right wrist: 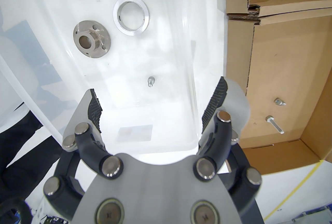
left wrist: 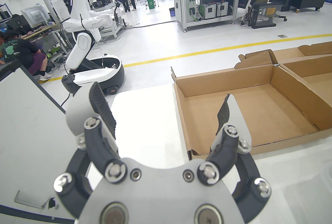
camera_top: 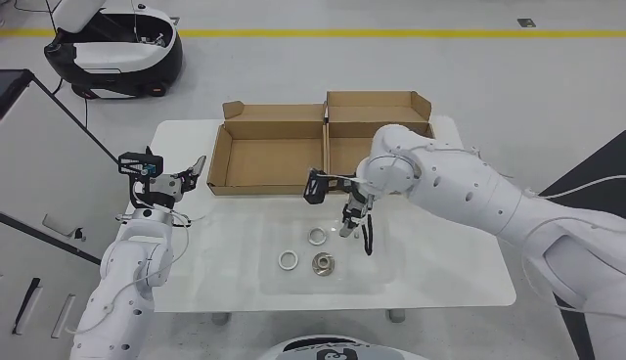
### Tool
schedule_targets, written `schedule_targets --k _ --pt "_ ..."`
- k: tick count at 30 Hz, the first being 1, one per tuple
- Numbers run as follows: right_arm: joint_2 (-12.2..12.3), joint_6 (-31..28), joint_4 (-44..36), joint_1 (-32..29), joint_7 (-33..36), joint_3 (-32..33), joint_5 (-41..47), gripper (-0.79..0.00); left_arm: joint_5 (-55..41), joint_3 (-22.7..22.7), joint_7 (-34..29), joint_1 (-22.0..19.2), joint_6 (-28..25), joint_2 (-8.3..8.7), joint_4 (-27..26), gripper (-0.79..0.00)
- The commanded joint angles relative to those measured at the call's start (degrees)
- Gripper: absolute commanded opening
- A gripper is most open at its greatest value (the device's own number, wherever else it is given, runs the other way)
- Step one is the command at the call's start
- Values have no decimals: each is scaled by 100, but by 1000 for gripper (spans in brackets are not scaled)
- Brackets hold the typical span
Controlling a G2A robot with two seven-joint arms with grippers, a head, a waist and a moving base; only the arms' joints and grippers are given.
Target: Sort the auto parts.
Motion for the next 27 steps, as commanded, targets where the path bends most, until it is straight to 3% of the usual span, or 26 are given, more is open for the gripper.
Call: schedule_targets --k 1,4,7,12,14,15,17,20,21,27 --pt "12 21 -27 -56 16 13 -20 -240 0 0 0 0 0 0 0 0" --pt "26 84 -75 -133 55 34 -72 -397 0 0 0 0 0 0 0 0" --pt "35 138 -128 -207 94 46 -135 -428 0 0 0 0 0 0 0 0" --pt "45 238 -224 -273 105 87 -369 -419 0 0 0 0 0 0 0 0" --pt "63 308 -328 -286 19 141 -554 -394 0 0 0 0 0 0 0 0" --pt "74 378 -378 -294 26 155 -680 -339 0 0 0 0 0 0 0 0" --pt "93 470 -475 -320 28 197 -816 -369 0 0 0 0 0 0 0 0" --pt "120 476 -581 -346 73 264 -931 -372 0 0 0 0 0 0 0 0" --pt "130 461 -627 -349 81 295 -955 -342 0 0 0 0 0 0 0 0" --pt "248 380 -1074 -418 222 549 -952 -366 0 0 0 0 0 0 0 0"
